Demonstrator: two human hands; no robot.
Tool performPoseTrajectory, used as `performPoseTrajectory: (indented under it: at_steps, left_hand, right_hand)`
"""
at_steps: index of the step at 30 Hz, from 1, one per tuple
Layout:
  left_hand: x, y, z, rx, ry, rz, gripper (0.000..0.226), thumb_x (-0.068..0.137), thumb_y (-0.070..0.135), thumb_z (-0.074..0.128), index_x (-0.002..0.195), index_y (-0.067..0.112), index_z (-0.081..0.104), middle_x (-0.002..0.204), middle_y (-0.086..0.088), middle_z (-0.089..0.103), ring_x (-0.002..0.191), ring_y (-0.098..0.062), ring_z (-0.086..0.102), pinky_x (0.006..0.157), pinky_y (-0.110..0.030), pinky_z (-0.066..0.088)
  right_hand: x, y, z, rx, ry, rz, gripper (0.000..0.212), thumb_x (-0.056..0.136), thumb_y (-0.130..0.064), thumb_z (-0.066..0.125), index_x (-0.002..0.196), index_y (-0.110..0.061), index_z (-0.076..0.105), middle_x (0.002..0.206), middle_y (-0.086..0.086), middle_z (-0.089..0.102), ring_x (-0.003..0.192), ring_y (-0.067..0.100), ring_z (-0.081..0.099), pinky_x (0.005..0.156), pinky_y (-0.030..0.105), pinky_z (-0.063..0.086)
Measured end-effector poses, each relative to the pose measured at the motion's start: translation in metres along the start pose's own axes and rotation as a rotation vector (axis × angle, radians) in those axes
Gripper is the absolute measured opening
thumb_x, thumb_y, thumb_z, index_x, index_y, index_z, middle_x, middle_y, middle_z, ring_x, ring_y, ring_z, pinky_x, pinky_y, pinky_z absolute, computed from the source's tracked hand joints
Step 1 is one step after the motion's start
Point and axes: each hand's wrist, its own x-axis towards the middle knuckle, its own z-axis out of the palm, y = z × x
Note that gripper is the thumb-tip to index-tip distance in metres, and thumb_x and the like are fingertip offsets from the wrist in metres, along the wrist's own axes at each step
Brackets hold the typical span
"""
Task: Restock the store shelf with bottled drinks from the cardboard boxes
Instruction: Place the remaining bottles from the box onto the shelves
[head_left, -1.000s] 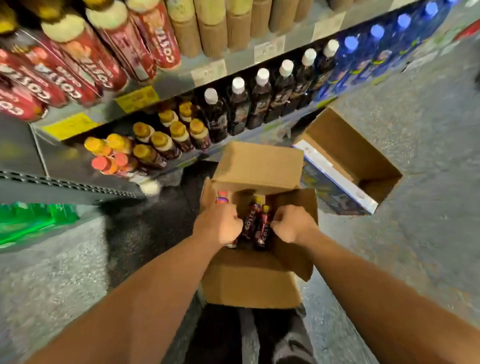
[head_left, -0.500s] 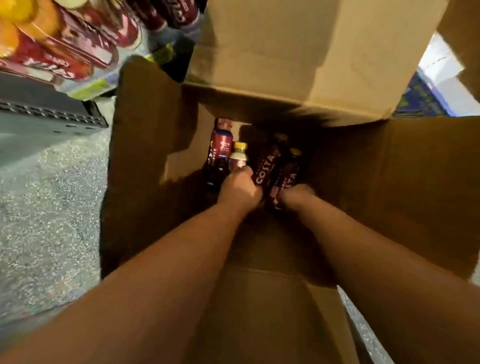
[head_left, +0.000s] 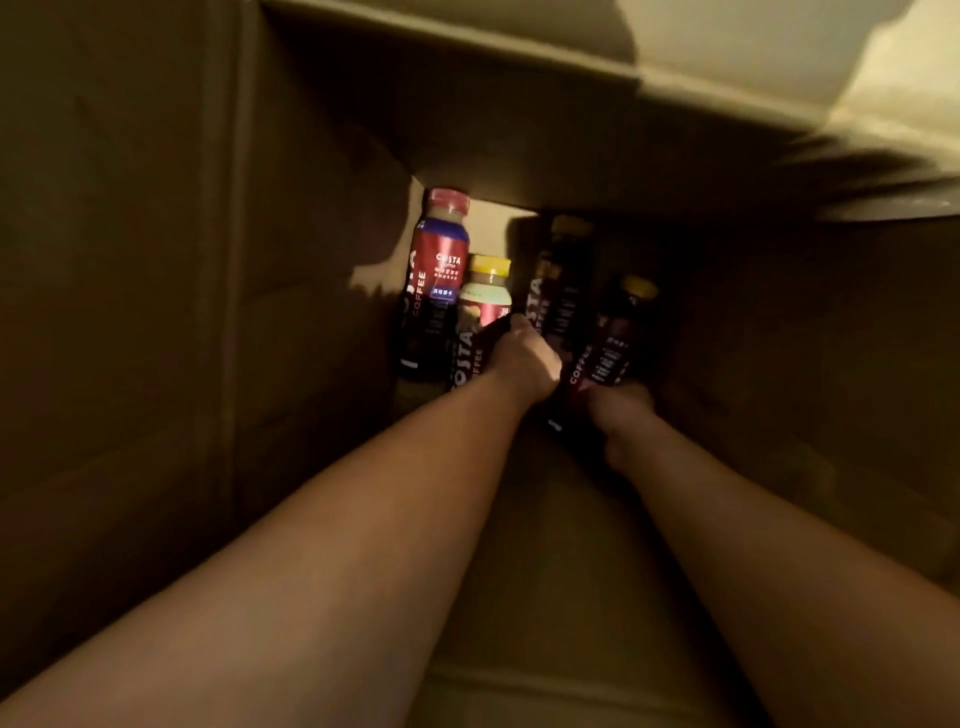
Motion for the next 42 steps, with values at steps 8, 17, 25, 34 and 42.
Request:
performPoseTrajectory:
  at_steps: [8, 17, 25, 34, 42]
  left_hand:
    - [-0.01, 0.007, -0.008, -0.043, -0.07, -0.051, 0.049, 0.095, 0.017, 0.052, 0.137, 0.0, 0.034, 0.136, -0.019, 0.047, 0.123, -0.033, 0.047, 0.098, -0.033, 0.038]
    - [-0.125, -0.008, -0.051, -0.375, -0.073, -0.024, 0.066, 0.076, 0.008, 0.076, 0.129, 0.008, 0.037, 0.118, -0.006, 0.057, 0.108, -0.021, 0.055, 0.09, -0.031, 0.043]
    - [-0.25, 0.031, -0.11, -0.525, 0.002, 0.139, 0.05, 0.066, -0.002, 0.075, 0.11, 0.009, 0.054, 0.106, -0.014, 0.066, 0.099, -0.031, 0.063, 0.09, -0.042, 0.051]
    - [-0.384, 0.063, -0.166, -0.784, 0.032, 0.289, 0.069, 0.069, -0.007, 0.066, 0.128, 0.018, 0.042, 0.115, -0.015, 0.061, 0.102, -0.034, 0.062, 0.091, -0.051, 0.051]
    - [-0.519, 0.097, -0.203, -0.887, 0.147, 0.542, 0.055, 0.07, -0.005, 0.061, 0.122, 0.01, 0.051, 0.114, -0.017, 0.064, 0.102, -0.035, 0.062, 0.092, -0.049, 0.05]
  right_hand:
    - [-0.023, -0.011, -0.009, 0.003, -0.108, 0.096, 0.038, 0.082, 0.001, 0.059, 0.12, -0.003, 0.059, 0.109, 0.016, 0.065, 0.072, 0.022, 0.06, 0.052, 0.029, 0.045]
    - [-0.135, -0.02, -0.039, 0.039, -0.096, -0.091, 0.032, 0.067, 0.009, 0.063, 0.091, -0.013, 0.06, 0.091, 0.012, 0.066, 0.076, 0.027, 0.063, 0.054, 0.031, 0.051]
    - [-0.273, -0.058, -0.078, 0.115, -0.027, -0.322, 0.04, 0.064, 0.009, 0.064, 0.094, -0.014, 0.05, 0.085, 0.007, 0.059, 0.069, 0.02, 0.057, 0.047, 0.024, 0.044]
    - [-0.409, -0.094, -0.129, 0.091, -0.243, -0.614, 0.054, 0.051, 0.011, 0.061, 0.104, -0.002, 0.059, 0.094, 0.018, 0.067, 0.083, 0.032, 0.064, 0.074, 0.041, 0.054]
    - [-0.547, -0.121, -0.193, 0.052, -0.352, -0.879, 0.049, 0.066, 0.022, 0.058, 0.105, -0.007, 0.053, 0.096, 0.015, 0.066, 0.085, 0.029, 0.063, 0.077, 0.039, 0.052]
